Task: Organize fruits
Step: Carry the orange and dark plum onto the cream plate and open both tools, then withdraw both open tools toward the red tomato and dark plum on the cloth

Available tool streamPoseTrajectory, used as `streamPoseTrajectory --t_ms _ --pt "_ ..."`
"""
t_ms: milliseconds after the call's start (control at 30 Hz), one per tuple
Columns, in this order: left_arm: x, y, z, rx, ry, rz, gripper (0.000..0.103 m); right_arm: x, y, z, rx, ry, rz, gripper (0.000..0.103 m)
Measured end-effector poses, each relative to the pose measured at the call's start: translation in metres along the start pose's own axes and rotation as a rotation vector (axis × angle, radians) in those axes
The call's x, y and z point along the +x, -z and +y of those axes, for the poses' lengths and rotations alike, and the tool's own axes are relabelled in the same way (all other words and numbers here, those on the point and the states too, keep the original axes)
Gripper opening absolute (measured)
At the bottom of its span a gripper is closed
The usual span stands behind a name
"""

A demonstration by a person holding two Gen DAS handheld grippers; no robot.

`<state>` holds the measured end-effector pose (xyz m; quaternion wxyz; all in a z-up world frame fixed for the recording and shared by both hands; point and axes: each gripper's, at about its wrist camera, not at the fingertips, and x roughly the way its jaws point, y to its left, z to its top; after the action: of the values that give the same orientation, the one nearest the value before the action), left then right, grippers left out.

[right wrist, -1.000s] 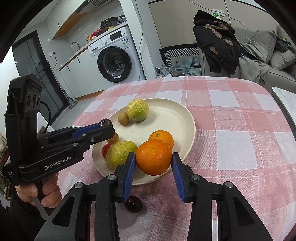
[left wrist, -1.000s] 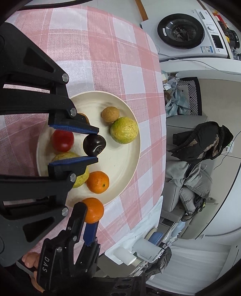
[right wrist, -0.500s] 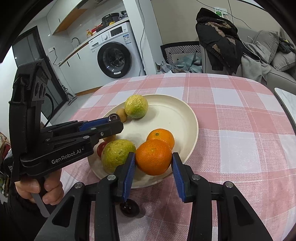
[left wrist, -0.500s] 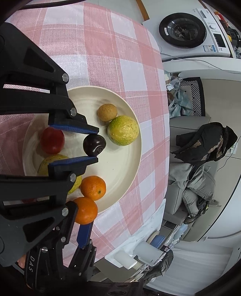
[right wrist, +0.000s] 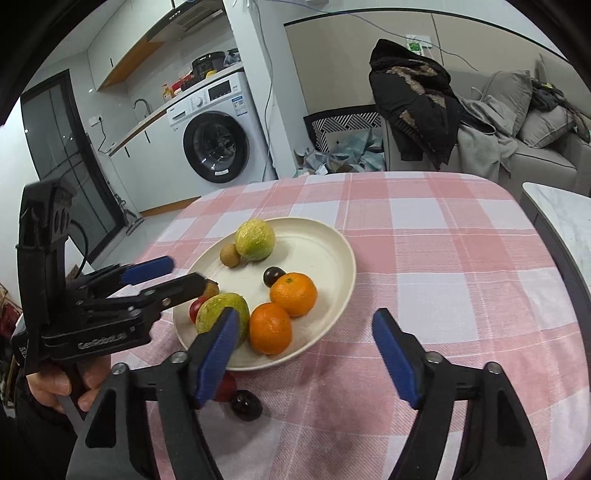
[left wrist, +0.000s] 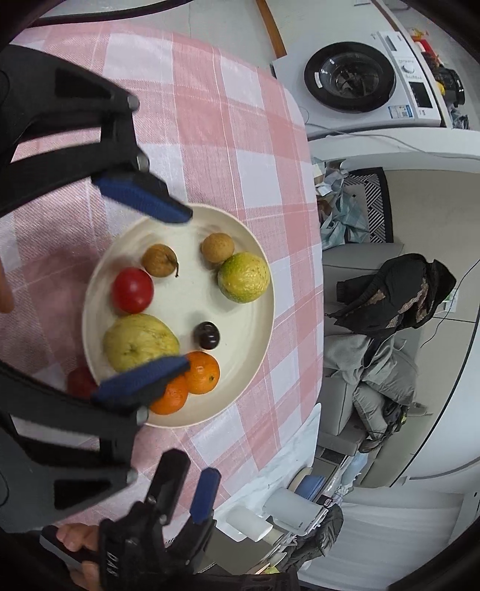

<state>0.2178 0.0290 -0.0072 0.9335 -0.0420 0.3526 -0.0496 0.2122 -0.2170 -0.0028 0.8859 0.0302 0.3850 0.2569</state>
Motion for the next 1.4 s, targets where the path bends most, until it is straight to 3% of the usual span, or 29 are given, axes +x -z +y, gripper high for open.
streamPoseTrajectory --t_ms 100,233,600,767,1400 --pt "-0.019 0.008 0.003 -0.005 -0.008 -0.016 0.085 -0.009 0.003 -0.001 0.008 -0.005 -0.002 0.1" --pt "-0.039 0.02 0.005 -0.006 -0.009 -0.015 0.102 -0.019 0.01 0.004 -0.025 -0.006 -0.017 0.103" --pt "-0.079 0.055 -0.004 0.004 -0.008 -0.03 0.102 -0.029 0.022 0.012 -0.064 0.049 0.014 0.103" --pt "-0.075 0.061 -0.012 0.04 -0.021 -0.017 0.102 -0.023 0.026 0.013 -0.071 0.059 0.033 0.103" --pt "-0.041 0.068 0.003 -0.012 -0.013 0.043 0.102 0.008 0.046 0.024 -0.145 0.092 0.158 0.103"
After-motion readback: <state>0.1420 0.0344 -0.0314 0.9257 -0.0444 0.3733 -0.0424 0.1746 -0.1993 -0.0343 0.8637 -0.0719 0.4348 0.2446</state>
